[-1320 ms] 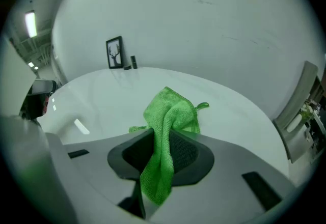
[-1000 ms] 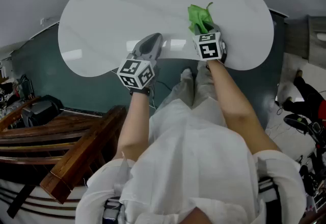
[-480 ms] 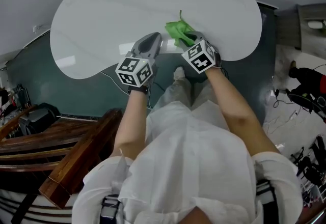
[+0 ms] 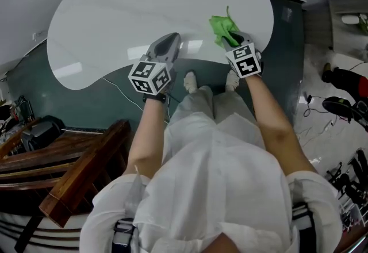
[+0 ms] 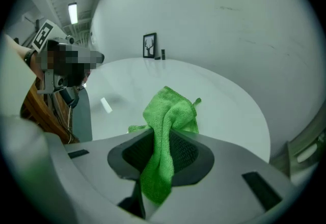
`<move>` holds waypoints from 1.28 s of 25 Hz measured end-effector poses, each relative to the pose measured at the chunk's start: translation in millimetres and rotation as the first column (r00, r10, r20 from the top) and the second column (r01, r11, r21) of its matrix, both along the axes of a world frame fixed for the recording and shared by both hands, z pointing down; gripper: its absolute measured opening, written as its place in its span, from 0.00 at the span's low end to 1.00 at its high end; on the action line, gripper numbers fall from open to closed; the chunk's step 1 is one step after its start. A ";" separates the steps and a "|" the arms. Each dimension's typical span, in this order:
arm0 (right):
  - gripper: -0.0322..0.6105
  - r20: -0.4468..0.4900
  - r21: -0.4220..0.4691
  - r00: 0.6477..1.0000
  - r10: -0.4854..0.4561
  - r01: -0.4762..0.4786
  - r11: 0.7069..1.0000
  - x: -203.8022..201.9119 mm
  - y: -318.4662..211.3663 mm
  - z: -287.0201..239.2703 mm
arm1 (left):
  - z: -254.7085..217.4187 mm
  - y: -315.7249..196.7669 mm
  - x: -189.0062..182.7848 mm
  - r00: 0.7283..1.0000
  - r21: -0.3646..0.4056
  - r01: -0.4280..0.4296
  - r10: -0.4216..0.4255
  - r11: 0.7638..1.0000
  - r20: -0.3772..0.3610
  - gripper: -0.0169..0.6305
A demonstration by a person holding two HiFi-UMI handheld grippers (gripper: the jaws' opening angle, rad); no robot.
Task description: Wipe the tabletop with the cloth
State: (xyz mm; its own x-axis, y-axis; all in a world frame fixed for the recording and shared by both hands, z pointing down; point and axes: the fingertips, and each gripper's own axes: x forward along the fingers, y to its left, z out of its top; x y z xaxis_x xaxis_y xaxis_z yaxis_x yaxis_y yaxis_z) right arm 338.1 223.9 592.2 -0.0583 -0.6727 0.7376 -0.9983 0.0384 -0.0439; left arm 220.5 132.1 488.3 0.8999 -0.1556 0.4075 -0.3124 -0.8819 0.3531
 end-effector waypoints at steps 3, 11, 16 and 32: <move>0.18 -0.006 -0.004 0.998 0.061 -0.061 0.998 55.3 29.6 -0.3 | -0.3 19.0 33.1 1.000 -0.006 -0.001 0.001 1.000 0.000 0.07; 0.18 -0.041 -0.059 0.993 0.114 -0.117 0.991 132.0 93.1 4.0 | -7.6 60.7 83.4 1.000 0.012 0.011 -0.011 1.000 -0.016 0.07; 0.18 -0.082 -0.105 0.987 0.140 -0.148 0.983 164.0 118.9 1.8 | -27.9 62.1 90.6 0.998 0.053 0.052 -0.050 0.997 -0.043 0.07; 0.18 0.117 0.359 0.965 0.233 -0.260 0.896 196.6 120.0 -163.8 | -123.9 48.9 73.1 0.973 0.190 0.203 -0.176 0.961 -0.149 0.07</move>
